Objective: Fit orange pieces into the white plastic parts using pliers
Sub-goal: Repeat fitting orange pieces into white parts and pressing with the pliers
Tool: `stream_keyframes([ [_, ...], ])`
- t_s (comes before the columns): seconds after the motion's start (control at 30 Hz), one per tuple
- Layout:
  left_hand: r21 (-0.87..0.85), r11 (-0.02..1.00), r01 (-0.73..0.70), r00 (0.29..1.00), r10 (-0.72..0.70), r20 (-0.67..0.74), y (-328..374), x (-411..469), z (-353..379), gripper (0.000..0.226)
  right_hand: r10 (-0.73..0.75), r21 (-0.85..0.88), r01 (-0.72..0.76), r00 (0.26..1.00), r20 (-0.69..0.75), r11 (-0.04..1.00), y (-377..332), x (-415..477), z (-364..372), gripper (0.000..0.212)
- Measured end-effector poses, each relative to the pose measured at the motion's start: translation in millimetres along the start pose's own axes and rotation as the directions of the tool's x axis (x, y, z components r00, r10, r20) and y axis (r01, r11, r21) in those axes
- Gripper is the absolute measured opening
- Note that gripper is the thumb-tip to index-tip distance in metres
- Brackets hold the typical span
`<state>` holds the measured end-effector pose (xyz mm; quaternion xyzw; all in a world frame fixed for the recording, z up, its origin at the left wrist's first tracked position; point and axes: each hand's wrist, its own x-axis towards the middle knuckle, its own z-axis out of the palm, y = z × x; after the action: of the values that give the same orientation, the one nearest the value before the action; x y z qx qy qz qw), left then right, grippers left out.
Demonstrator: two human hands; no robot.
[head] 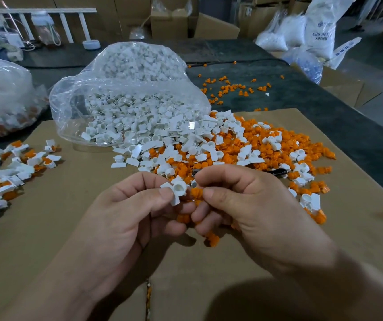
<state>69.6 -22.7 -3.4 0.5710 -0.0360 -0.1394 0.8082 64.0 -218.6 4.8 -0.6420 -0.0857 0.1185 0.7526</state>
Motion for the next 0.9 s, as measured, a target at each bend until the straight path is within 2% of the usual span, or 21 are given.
stream_keyframes([
  [0.2, 0.02, 0.999, -0.047, 0.999, 0.047, -0.003, 0.1, -1.3, 3.0, 0.012, 0.109, 0.251, -0.12, 0.992, 0.059, 0.96, -4.9, 1.5, -0.7, 0.017],
  [0.33, -0.003, 0.996, -0.093, 0.995, 0.093, 0.046, 2.2, -4.3, 5.6, 0.021, 0.151, 0.416, -0.177, 0.984, 0.095, 0.892, -10.1, 1.1, -1.7, 0.02],
  [0.43, -0.028, 0.993, -0.111, 0.991, 0.113, 0.076, 3.6, -6.0, 6.6, 0.034, 0.146, 0.475, -0.183, 0.983, 0.113, 0.861, -11.8, 0.0, -2.6, 0.022],
  [0.5, -0.005, 0.994, -0.112, 0.993, 0.113, 0.026, 1.8, -5.5, 7.4, 0.026, 0.124, 0.462, -0.156, 0.987, 0.1, 0.873, -12.6, -0.6, -2.0, 0.02],
  [0.57, 0.053, 0.993, -0.106, 0.992, 0.109, -0.066, -1.3, -3.4, 9.1, 0.009, 0.067, 0.328, -0.075, 0.997, 0.038, 0.942, -12.5, -2.1, -0.6, 0.017],
  [0.63, 0.12, 0.989, -0.086, 0.986, 0.102, -0.133, -3.9, -1.3, 10.1, 0.002, -0.053, -0.014, 0.053, 0.997, -0.051, 0.999, -10.5, -5.3, 2.5, 0.013],
  [0.7, 0.167, 0.984, -0.065, 0.982, 0.093, -0.163, -5.2, -0.8, 9.6, 0.005, -0.22, -0.362, 0.17, 0.97, -0.101, 0.916, -7.7, -9.1, 7.5, 0.02],
  [0.73, 0.184, 0.981, -0.058, 0.982, 0.089, -0.165, -5.8, -1.2, 9.5, 0.007, -0.292, -0.474, 0.208, 0.95, -0.109, 0.855, -6.7, -10.8, 10.1, 0.024],
  [0.83, 0.226, 0.97, -0.084, 0.981, 0.12, -0.151, -8.6, -2.5, 11.0, 0.01, -0.424, -0.693, 0.261, 0.903, -0.071, 0.672, -6.7, -12.9, 16.1, 0.024],
  [0.9, 0.282, 0.95, -0.134, 0.976, 0.176, -0.128, -10.4, -2.6, 11.3, 0.007, -0.461, -0.758, 0.28, 0.887, -0.031, 0.589, -8.2, -13.0, 17.0, 0.023],
])
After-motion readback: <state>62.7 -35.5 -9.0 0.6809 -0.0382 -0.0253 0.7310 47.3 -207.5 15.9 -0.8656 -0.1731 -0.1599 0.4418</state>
